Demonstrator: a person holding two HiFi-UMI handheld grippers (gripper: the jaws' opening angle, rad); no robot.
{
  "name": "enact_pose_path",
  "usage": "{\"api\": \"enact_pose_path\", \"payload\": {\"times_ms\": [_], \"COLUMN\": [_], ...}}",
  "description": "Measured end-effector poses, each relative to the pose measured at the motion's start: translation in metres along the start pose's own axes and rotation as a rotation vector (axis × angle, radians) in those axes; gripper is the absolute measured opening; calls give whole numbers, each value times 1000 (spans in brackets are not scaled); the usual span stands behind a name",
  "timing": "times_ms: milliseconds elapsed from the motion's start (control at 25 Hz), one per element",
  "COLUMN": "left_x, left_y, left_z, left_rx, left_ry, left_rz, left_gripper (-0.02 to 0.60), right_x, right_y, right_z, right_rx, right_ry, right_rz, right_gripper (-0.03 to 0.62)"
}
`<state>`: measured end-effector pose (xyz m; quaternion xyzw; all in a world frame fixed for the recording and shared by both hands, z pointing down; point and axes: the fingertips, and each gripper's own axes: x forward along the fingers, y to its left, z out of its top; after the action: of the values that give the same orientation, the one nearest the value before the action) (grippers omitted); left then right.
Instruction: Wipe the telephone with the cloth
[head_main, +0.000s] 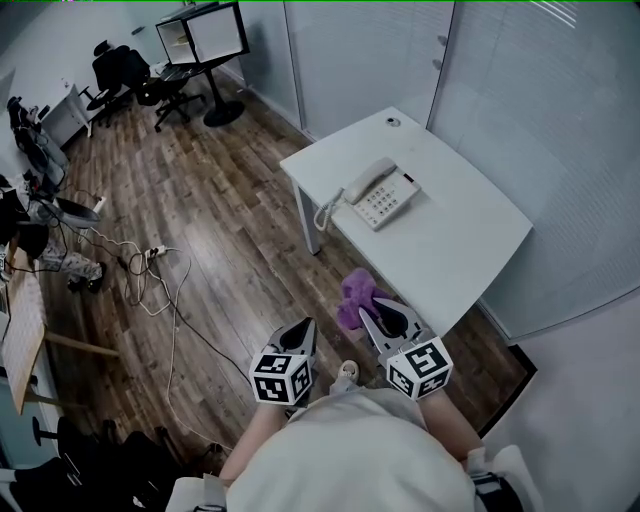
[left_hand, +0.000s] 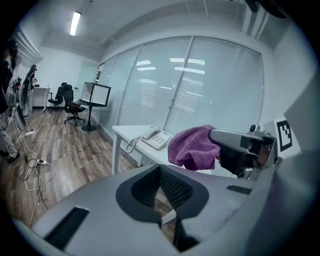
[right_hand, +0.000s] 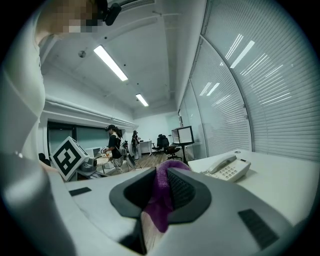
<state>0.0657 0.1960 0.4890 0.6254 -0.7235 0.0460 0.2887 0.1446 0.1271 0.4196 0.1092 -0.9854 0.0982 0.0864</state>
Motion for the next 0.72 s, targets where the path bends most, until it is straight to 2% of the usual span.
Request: {"api": "enact_pose_path", "payload": {"times_ms": [400,720], "left_x": [60,86], "left_y": [12,18], "left_z": [33,39], "left_rx": [19,18], "left_ry": [-5,26], "left_rz": [2,4], "left_gripper": [21,21], "right_x": [31,45], "right_y": [-62,-92], "right_z": [13,18], "right_rx": [4,13], "right_ry": [-22,-20], "right_rz": [-23,-35], "right_gripper": [80,80]}}
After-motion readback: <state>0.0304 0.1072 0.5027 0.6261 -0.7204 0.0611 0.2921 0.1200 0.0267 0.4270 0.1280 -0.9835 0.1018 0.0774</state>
